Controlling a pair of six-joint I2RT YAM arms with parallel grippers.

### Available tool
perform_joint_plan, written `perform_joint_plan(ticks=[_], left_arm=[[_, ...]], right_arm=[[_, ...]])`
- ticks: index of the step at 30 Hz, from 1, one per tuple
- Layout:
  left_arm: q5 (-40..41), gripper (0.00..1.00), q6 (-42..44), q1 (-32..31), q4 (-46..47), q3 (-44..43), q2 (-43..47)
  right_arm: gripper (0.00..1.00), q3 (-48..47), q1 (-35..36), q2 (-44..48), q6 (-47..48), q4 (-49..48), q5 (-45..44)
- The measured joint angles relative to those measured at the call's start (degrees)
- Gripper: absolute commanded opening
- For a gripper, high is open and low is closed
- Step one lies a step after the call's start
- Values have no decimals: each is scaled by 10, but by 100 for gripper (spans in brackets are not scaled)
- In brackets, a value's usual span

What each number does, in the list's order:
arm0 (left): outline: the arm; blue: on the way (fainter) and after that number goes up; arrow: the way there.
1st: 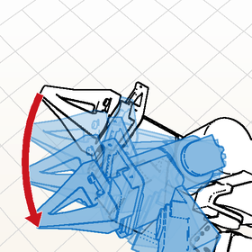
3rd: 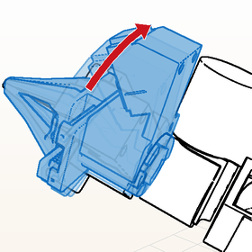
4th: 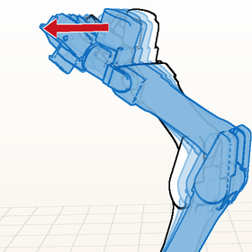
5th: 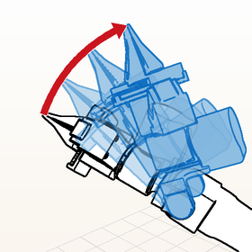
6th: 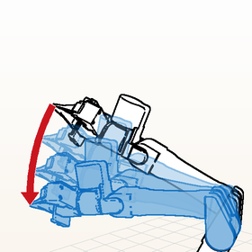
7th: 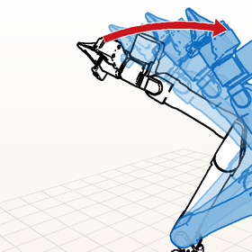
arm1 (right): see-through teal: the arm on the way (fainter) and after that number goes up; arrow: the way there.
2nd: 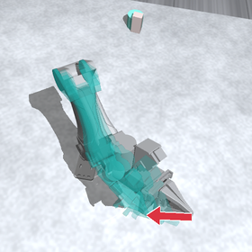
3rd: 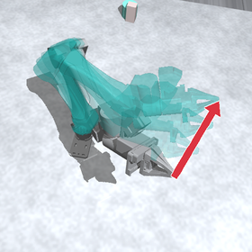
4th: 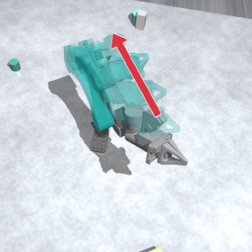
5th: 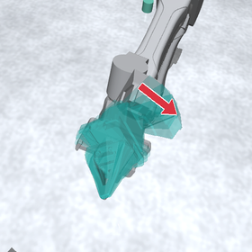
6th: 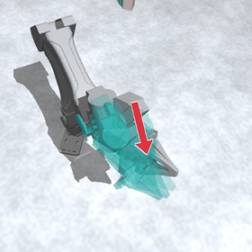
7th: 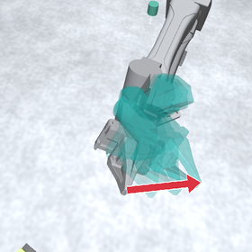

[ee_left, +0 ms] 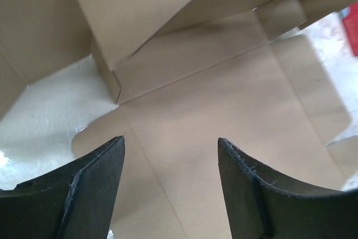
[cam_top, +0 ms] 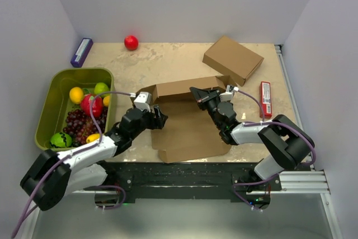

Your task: Fold the paper box

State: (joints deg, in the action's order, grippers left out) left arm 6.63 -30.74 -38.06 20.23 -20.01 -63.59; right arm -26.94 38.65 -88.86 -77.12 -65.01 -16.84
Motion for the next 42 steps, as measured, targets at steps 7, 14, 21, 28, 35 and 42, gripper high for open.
perform_joint_plan(ticks=[7, 14, 21, 28, 35, 42], left_arm=[[5, 76, 41, 3, -158, -70, 95], [8, 85, 105, 77, -292, -204, 104], [-3, 86, 170, 158, -355, -255, 60], [-23, 84, 195, 187, -386, -255, 19], [-60, 59, 214, 189, -382, -255, -9], [-89, 54, 224, 189, -386, -255, -32]], right_arm=[[0, 1, 0, 2, 0, 3, 0], [0, 2, -1, 2, -1, 2, 1], [0, 5, -1, 3, -2, -1, 3], [0, 11, -4, 9, -4, -2, 10], [0, 11, -5, 9, -5, -2, 13], [0, 11, -5, 9, -5, -2, 13]])
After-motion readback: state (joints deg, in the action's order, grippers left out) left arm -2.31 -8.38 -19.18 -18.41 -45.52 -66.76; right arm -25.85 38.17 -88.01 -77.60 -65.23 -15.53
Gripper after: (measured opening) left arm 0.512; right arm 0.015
